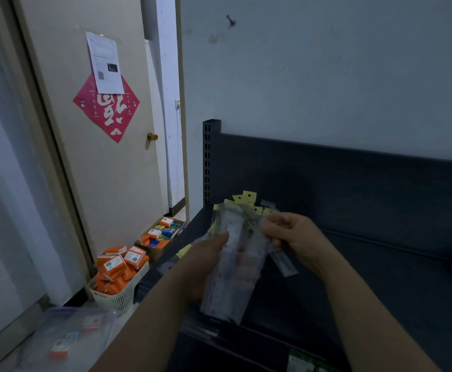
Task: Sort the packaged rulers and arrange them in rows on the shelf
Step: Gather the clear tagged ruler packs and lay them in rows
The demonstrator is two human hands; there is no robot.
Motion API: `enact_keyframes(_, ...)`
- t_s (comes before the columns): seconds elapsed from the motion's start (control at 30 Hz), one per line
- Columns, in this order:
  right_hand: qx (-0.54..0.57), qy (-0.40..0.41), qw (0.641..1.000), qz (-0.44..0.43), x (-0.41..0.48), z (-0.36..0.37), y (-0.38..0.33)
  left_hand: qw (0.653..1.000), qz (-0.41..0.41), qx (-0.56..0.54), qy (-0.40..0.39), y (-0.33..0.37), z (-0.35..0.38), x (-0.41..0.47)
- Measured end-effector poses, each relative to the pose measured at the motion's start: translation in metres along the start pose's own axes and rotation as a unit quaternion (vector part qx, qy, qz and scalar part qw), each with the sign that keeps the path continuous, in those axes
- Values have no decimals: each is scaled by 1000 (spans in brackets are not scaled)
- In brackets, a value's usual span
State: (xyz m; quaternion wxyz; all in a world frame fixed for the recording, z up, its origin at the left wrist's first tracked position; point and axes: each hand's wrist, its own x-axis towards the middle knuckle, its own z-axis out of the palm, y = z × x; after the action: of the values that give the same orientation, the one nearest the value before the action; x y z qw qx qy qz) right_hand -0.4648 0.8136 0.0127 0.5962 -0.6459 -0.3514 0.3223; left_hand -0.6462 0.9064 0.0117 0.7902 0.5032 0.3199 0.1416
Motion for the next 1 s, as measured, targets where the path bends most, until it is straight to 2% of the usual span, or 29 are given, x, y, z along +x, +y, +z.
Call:
enact_keyframes(0.1, 18, 22, 1000, 13, 4, 23, 8, 999, 3, -14, -46, -5, 3, -6)
enact_keyframes(0.17, 17, 51, 998, 12, 8, 31, 15, 998, 29, 26, -42, -10, -2, -5)
enact_keyframes(0.23, -94, 92, 991, 7, 11, 34, 21, 999, 46, 14, -8, -10, -10, -4)
enact_keyframes(0.33, -316, 91, 944, 19, 8, 36, 24, 996, 41, -77, 15, -8, -27, -1)
enact_keyframes(0.4, -340, 66, 938, 33, 6, 37, 24, 992, 41, -120, 14, -7, -34, 1)
enact_keyframes(0.5, -314, 50, 946, 58, 6, 34, 25, 989, 34, -143, 14, -8, -36, 1)
enact_keyframes(0.67, -249, 93, 962, 59, 4, 17, 21, 988, 25, -150, -6, -12, -38, 2)
enact_keyframes(0.73, -104, 115, 987, 38, 0, 8, 17, 987, 24, -157, -14, -12, -36, 2)
enact_keyframes(0.8, 42, 124, 991, 17, -6, -3, 9, 986, 18, -164, -11, -9, -32, 2)
enact_keyframes(0.83, 80, 123, 989, 8, -11, -10, 5, 986, 14, -167, -14, -8, -29, 1)
enact_keyframes(0.9, 96, 95, 991, 1, -19, -26, 0, 984, 8, -175, -25, -4, -27, 0)
enact_keyframes(1.0, 44, -17, 999, 26, -29, -47, -2, 985, -11, -171, -36, 0, -28, 2)
